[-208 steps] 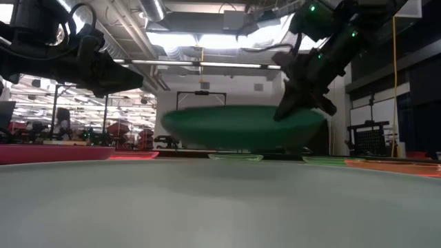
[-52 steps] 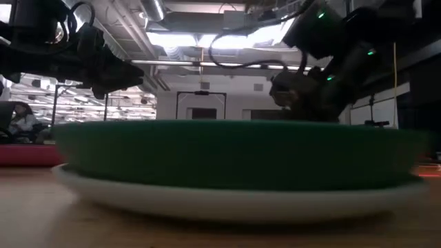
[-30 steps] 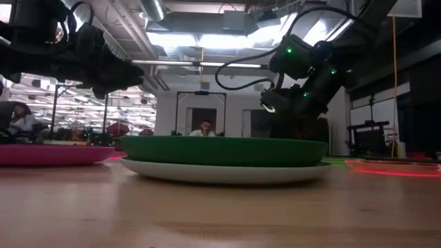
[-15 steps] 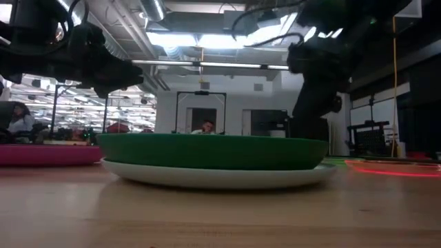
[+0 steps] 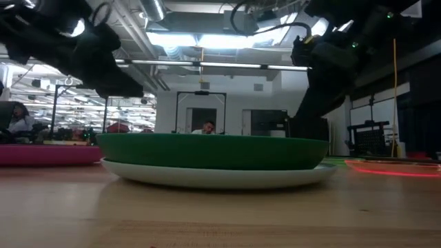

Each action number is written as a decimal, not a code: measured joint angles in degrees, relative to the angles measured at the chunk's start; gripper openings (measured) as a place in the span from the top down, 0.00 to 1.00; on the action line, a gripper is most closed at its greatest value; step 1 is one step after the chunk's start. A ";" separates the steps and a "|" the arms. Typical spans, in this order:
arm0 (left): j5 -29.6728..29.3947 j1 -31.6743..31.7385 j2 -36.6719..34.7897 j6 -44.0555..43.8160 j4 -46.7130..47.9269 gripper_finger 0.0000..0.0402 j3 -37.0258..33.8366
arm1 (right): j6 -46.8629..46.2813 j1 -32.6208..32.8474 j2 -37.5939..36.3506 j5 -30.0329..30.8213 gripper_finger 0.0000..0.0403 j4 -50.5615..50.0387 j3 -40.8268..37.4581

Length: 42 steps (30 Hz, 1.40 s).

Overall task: Stack plastic plates
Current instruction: Stack the light orange plate on top of the green plate

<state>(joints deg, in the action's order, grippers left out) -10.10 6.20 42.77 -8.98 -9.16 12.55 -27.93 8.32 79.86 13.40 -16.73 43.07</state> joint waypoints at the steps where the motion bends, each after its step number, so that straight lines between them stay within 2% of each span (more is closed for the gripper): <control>1: 0.04 0.02 0.16 -0.63 4.21 0.61 1.58 | 0.61 -0.05 0.03 1.02 0.50 0.72 0.00; 3: 1.67 -0.01 0.48 -1.32 11.80 0.61 4.41 | 1.72 -0.05 0.12 2.84 0.50 1.83 0.00; 6: 8.05 -1.09 1.29 -1.22 20.33 0.61 7.51 | 4.21 -0.07 0.35 4.39 0.50 4.75 0.02; 9: 12.84 -4.14 2.29 -0.92 23.87 0.61 9.52 | 6.99 -0.07 0.94 5.08 0.50 6.54 0.00; 13: 11.56 -10.62 4.17 -1.72 28.07 0.61 10.17 | 9.21 -0.07 2.44 5.12 0.50 8.33 0.04; 17: 7.40 -16.51 6.18 -6.22 31.72 0.61 10.21 | 10.28 -0.07 4.28 5.52 0.50 9.50 0.02; 23: 6.16 -22.37 8.07 -11.43 34.02 0.61 10.22 | 10.42 -0.07 6.06 5.53 0.50 9.90 0.01; 30: 4.65 -24.87 11.50 -15.01 35.77 0.61 10.23 | 10.43 -0.07 6.27 5.33 0.50 10.61 0.04; 34: 2.67 -25.18 13.01 -14.99 35.09 0.61 10.23 | 10.43 -0.07 6.12 1.88 0.50 10.60 0.04; 38: 1.42 -25.07 13.54 -13.95 32.37 0.61 10.23 | 9.14 0.85 2.72 -1.82 0.50 9.59 0.05; 42: 1.89 -24.96 13.50 -13.00 29.57 0.61 10.23 | 6.70 3.58 -1.97 -4.72 0.50 1.87 0.07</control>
<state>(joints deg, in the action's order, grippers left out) -8.21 -18.76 56.27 -21.98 20.42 22.79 -21.23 11.90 77.89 8.68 -14.85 43.13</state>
